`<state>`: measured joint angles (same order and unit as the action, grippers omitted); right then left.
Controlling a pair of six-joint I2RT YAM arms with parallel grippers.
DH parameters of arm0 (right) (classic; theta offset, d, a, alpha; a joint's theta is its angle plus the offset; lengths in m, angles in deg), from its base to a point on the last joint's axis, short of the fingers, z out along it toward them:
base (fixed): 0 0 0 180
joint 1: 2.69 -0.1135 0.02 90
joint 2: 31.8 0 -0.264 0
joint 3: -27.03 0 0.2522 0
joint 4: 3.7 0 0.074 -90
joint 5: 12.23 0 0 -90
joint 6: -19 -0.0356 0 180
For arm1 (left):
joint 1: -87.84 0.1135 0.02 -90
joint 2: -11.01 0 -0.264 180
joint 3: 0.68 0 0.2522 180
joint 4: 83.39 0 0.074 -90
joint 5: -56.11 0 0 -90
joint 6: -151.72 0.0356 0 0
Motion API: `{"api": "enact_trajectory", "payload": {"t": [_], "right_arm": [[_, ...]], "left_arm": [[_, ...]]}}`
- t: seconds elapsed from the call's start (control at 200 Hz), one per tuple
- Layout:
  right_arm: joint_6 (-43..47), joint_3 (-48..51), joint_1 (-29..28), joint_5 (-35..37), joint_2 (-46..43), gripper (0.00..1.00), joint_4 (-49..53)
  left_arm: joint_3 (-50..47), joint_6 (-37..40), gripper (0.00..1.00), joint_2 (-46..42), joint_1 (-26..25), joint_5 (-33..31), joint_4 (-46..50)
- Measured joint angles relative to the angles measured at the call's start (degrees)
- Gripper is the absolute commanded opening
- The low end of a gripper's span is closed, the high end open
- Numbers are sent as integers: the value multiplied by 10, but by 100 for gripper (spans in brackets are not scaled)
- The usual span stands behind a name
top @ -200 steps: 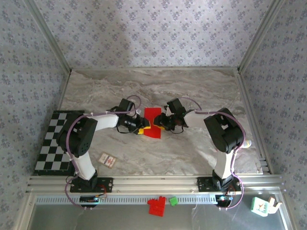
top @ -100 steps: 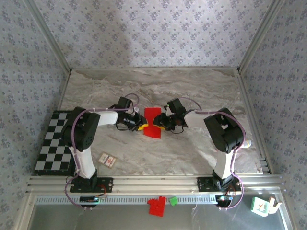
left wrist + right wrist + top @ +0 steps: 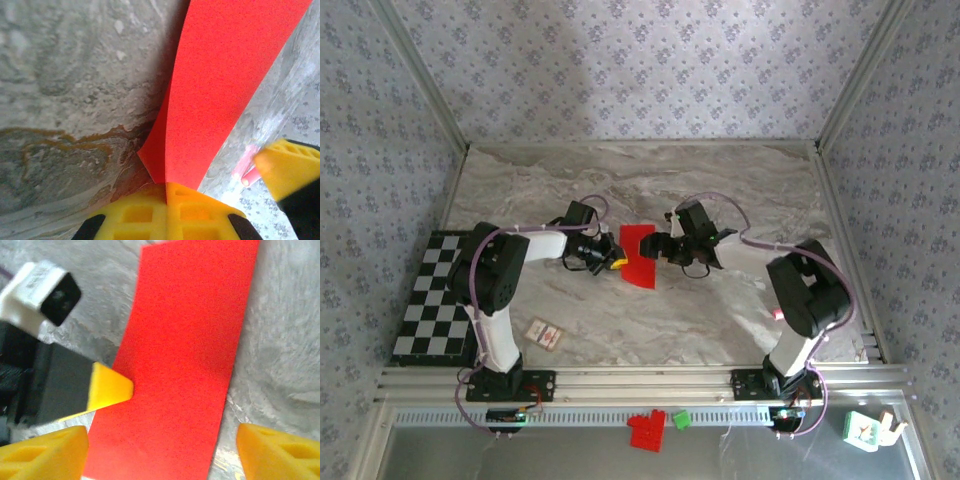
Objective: Fold a paper plane with a square sheet of paper (pick it up from the middle)
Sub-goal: Third fold the triangle at the center of the table.
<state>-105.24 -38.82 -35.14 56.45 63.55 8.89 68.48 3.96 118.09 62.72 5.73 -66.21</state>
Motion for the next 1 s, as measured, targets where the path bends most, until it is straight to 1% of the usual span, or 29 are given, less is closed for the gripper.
{"api": "enact_trajectory", "payload": {"t": [0.055, 0.12, 0.215, 0.3, 0.445, 0.52, 0.72, 0.875, 0.959, 1.004], "right_arm": [[35, 9, -12, 24, -31, 89, 2], [74, 18, -31, 56, -63, 89, 2], [134, 30, -68, 104, -93, 86, 1], [188, 44, -100, 143, -100, 82, -6], [266, 74, -147, 190, -98, 79, -23], [298, 84, -165, 205, -92, 80, -36], [365, 90, -193, 238, -52, 85, -80], [415, 102, -198, 260, -29, 84, -113], [434, 100, -198, 272, -16, 82, -124], [444, 98, -198, 278, -8, 77, -127]], "left_arm": [[0, -11, 0, -8, 0, -5, 3], [0, -24, 0, -19, -2, -12, 10], [0, -39, 0, -31, -7, -21, 19], [1, -50, 0, -33, -10, -28, 28], [1, -63, 0, -33, -13, -35, 42], [3, -68, 0, -33, -13, -37, 46], [7, -75, 0, -33, -14, -37, 54], [8, -82, 0, -33, -17, -37, 55], [8, -83, 0, -33, -17, -37, 55], [8, -84, 0, -33, -17, -37, 55]]}}
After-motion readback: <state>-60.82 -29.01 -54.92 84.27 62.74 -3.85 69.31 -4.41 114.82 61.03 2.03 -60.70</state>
